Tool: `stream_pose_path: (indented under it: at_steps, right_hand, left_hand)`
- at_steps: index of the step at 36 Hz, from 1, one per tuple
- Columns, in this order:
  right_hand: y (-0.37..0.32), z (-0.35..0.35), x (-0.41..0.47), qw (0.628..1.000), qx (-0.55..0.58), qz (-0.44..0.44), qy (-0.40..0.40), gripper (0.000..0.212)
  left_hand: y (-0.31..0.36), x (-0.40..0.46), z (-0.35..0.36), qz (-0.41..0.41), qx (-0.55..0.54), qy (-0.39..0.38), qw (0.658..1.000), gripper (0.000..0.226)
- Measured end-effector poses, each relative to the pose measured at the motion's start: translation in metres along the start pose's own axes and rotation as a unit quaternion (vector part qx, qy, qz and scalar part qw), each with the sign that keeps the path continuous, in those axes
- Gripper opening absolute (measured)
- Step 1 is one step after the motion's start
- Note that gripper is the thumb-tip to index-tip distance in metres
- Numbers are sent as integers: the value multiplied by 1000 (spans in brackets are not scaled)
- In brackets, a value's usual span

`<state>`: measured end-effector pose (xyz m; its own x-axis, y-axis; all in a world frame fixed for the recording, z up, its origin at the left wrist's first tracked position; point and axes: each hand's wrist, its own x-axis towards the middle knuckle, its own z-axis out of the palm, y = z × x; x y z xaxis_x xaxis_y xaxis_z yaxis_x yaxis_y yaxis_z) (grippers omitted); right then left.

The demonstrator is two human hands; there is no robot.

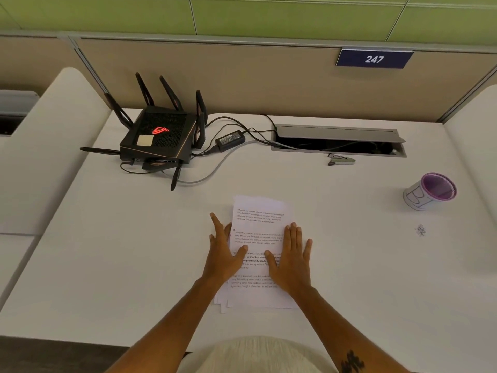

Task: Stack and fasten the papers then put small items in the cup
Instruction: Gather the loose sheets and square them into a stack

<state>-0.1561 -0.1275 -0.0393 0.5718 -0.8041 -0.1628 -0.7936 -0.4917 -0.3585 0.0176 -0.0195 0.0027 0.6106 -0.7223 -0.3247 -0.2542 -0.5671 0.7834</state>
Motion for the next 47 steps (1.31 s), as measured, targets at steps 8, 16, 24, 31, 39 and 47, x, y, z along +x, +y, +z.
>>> stream_pose_path:
  at_steps: [8,16,24,31,39,47]
  right_hand:
    - [5,-1,0,1000,25,-6,-7,96]
    - [5,-20,-3,953,290,82,6,88]
    - [6,-83,0,827,538,163,1,69]
    - [3,-98,-3,780,606,153,-38,33]
    - [-6,-102,-15,766,616,180,-21,33]
    - [-28,-153,-12,781,612,112,60,30]
  left_hand:
    - [14,-12,-2,-54,-112,60,990,122]
    - [10,-24,-1,-58,-157,62,984,70]
    - [26,-30,-24,-35,-209,23,977,50]
    - [40,-29,-28,-49,-293,10,955,62]
    - [44,-38,-18,-52,-255,23,965,36]
    - [81,-36,-46,33,-270,91,958,22]
